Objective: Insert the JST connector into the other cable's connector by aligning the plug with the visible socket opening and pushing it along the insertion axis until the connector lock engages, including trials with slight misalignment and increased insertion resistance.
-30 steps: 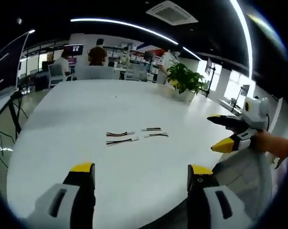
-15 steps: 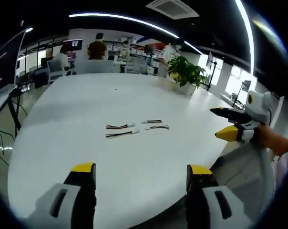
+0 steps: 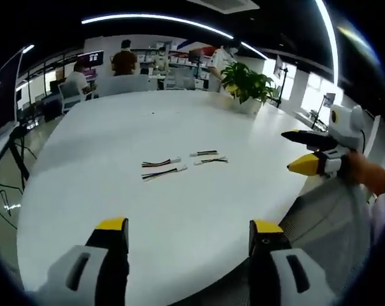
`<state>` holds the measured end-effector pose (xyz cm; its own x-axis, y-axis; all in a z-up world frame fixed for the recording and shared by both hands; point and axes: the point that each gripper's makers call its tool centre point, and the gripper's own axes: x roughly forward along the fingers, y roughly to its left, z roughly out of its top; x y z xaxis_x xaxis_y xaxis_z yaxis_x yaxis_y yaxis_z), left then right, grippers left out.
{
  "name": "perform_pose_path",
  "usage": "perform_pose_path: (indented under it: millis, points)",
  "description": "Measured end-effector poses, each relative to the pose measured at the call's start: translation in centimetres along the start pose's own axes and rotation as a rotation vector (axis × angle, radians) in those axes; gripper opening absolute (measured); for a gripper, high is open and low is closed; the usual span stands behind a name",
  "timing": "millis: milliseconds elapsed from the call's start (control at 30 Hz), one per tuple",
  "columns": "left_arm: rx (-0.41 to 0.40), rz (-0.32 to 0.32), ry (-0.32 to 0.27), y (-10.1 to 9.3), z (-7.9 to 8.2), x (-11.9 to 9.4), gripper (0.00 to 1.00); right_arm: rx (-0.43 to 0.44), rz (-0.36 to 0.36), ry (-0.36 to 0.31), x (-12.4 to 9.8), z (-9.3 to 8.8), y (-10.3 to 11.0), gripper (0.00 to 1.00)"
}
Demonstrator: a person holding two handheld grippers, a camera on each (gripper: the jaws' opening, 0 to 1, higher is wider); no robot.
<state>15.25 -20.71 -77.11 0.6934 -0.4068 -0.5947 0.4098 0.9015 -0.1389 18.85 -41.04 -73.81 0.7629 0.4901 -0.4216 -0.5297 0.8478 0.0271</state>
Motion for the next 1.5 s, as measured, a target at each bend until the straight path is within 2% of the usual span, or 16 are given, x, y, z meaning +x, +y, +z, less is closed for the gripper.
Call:
perform_pose_path:
  millis: [67,167,400,600,867,967,1033,1167,1500]
  points:
    - [-0.035,-0.021,-0.008,-0.2,0.1,0.0,0.74,0.003,0.001,0.005,0.0,-0.1,0.0,0.97]
    - [-0.036,-0.021,-0.016,-0.2,0.2,0.0,0.74,0.003,-0.006,0.004,0.0,-0.1,-0.2,0.96]
    - [0.048,-0.010,0.024,-0.6,-0.3,0.3,0.75,0.012,-0.005,0.020,0.1,-0.4,-0.2,0.95]
    - [-0.011,-0.031,-0.020,-0.4,0.4,0.3,0.75,0.012,-0.001,0.032,0.2,-0.6,-0.2,0.95]
    - [-0.005,-0.005,-0.030,0.0,0.6,0.2,0.73,0.018,0.012,0.040,0.2,-0.8,0.1,0.94]
    - [0.024,0.059,-0.040,0.9,0.9,-0.1,0.72,0.018,0.018,0.038,0.2,-0.7,0.2,0.94]
    - [0.009,0.072,-0.052,1.2,1.0,-0.3,0.72,0.017,0.018,0.028,0.1,-0.5,0.3,0.94]
    - [-0.015,0.052,-0.059,0.9,1.1,-0.2,0.72,0.018,0.012,0.022,0.1,-0.4,0.2,0.93]
    - [0.038,0.016,-0.019,0.0,0.8,0.2,0.72,0.040,0.060,0.011,0.2,0.0,1.0,0.94]
